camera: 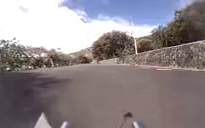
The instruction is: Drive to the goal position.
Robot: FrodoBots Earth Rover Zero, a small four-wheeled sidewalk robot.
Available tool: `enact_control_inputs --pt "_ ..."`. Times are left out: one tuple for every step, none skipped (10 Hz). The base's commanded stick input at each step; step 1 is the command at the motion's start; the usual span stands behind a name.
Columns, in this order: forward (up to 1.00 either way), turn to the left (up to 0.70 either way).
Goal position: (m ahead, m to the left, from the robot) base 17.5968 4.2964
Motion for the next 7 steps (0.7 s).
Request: enact_control_inputs --pt "0.85 0.00" --pt "0.85 0.00" --pt "0.85 0.00" --pt "0.85 0.00" --pt "0.85 0.00" --pt "0.85 0.00" --pt "0.85 0.00"
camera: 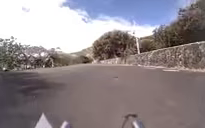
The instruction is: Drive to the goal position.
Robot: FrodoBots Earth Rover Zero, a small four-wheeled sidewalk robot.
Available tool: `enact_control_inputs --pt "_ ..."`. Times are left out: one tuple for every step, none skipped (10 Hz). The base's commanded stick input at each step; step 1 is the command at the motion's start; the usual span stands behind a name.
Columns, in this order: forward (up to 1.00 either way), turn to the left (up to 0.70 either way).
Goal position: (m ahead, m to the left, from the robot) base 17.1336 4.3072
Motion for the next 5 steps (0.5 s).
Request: enact_control_inputs --pt "0.85 0.00" --pt "0.85 0.00" --pt "0.85 0.00" --pt "0.85 0.00" --pt "0.85 0.00"
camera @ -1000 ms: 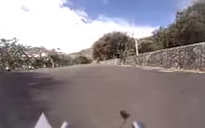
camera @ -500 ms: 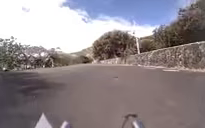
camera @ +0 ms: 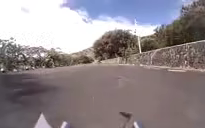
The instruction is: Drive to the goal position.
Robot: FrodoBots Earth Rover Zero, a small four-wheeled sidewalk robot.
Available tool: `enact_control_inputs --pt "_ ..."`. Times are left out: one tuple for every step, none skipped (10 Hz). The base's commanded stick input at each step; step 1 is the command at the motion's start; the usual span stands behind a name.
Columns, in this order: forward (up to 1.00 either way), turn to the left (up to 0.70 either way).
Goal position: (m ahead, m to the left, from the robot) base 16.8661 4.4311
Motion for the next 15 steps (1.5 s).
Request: enact_control_inputs --pt "0.85 0.00" --pt "0.85 0.00" --pt "0.85 0.00" --pt "0.85 0.00" --pt "0.85 0.00" --pt "0.85 0.00" --pt "0.85 0.00" --pt "0.85 0.00" --pt "0.85 0.00" --pt "0.85 0.00" --pt "0.85 0.00" --pt "0.85 0.00" --pt "0.85 0.00" --pt "0.85 0.00" --pt "0.85 0.00"
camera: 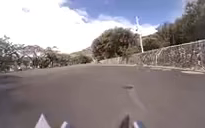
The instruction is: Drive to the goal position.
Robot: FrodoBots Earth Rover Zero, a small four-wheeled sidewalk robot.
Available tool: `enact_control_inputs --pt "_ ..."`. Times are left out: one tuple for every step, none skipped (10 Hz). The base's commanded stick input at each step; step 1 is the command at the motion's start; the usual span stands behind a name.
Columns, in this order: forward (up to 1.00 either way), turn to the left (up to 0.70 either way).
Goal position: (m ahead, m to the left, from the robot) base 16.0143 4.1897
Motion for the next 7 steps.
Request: enact_control_inputs --pt "0.85 0.00" --pt "0.85 0.00" --pt "0.85 0.00" --pt "0.85 0.00" --pt "0.85 0.00" --pt "0.85 0.00" --pt "0.85 0.00"
